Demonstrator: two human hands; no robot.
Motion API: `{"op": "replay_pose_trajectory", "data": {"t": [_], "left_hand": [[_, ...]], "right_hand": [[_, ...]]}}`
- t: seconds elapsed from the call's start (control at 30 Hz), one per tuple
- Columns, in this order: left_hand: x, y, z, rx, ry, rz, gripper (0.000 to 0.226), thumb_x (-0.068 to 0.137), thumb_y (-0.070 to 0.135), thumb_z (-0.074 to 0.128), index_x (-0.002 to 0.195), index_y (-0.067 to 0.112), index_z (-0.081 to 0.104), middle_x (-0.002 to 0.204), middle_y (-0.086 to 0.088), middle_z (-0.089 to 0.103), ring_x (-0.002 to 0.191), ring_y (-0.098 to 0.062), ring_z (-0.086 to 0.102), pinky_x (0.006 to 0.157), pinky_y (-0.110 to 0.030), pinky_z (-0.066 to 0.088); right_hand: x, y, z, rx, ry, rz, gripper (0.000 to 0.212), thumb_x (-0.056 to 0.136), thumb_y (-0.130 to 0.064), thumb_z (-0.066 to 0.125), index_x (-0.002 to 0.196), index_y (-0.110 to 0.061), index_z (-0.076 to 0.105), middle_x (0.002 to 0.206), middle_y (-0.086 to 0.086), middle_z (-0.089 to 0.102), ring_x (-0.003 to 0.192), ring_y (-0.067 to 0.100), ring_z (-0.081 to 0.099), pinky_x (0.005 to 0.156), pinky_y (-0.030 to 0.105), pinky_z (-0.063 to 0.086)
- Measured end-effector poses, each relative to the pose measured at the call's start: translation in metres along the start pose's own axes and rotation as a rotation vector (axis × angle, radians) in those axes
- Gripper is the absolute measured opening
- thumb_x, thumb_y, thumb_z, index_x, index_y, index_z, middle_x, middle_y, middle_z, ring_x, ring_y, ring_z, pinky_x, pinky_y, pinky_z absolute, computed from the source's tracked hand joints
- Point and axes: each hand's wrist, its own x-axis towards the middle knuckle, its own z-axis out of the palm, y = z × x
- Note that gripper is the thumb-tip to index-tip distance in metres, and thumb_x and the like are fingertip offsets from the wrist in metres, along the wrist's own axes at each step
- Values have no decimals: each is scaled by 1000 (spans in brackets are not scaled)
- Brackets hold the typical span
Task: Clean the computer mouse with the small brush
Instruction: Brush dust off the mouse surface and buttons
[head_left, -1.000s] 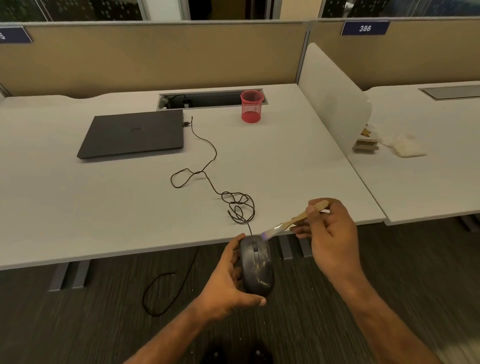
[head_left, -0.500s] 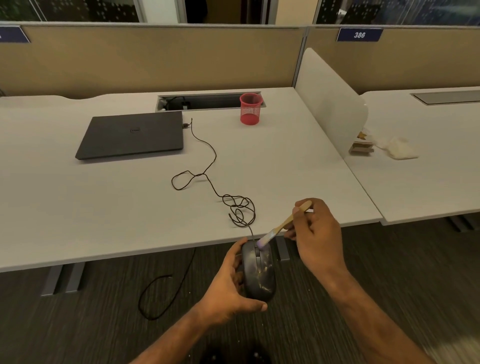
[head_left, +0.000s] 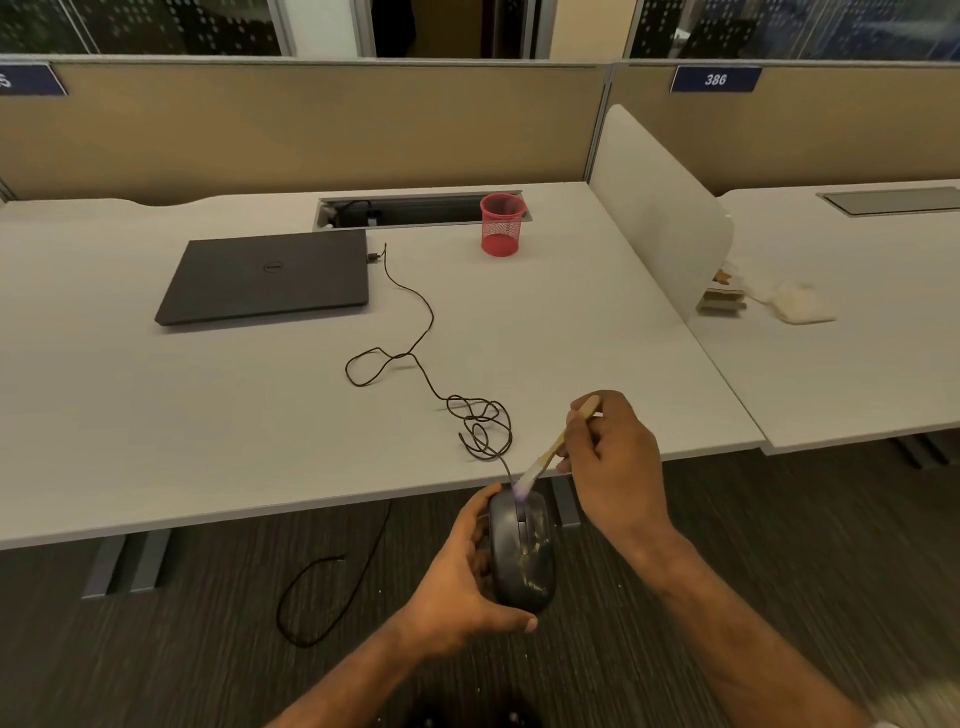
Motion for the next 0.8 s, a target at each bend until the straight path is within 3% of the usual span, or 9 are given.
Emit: {"op": "replay_pose_trajectory", "data": {"t": [0.17,0.33,0.47,0.63,0.8], "left_hand": [[-2,3,2,9,-3,-14,123,56,-5,91,145,54,29,153,8,42,138,-16,52,107,-42,54],[-3,5,5,8,1,-16,122,56,-6,90,145,52,28,153,6,43,137,-18,54,107,-45,54],[-5,4,4,-13,11,-17,123,54,-7,90,145,49,29,153,4,43,138,-21,53,107,-45,54],[-5,4,3,-46,14,-6,123,56,-12,87,147,46,30,154,1,42,138,-22,53,105,-44,56],[-6,4,1,-77,1,10,128,54,-12,89,153,39,25,156,0,40,138,-19,54,109,-43,52]], "right_hand": [[-3,-1,-3,42,67,-21,7,99,-19,54,100,-26,53,74,1,65,64,26,67,56,48,59],[-5,0,-6,-9,4,-25,5,98,-20,55,98,-24,54,70,2,63,63,28,65,54,50,58],[-6,6,-12,-24,47,9,3,99,-18,54,99,-21,54,73,3,63,65,28,66,56,49,58],[-8,5,-15,102,90,43,9,99,-20,54,100,-30,54,82,-2,67,70,11,70,60,26,61],[-11,11,-17,149,64,164,6,99,-17,53,102,-22,56,87,6,67,75,18,71,59,18,58]]}}
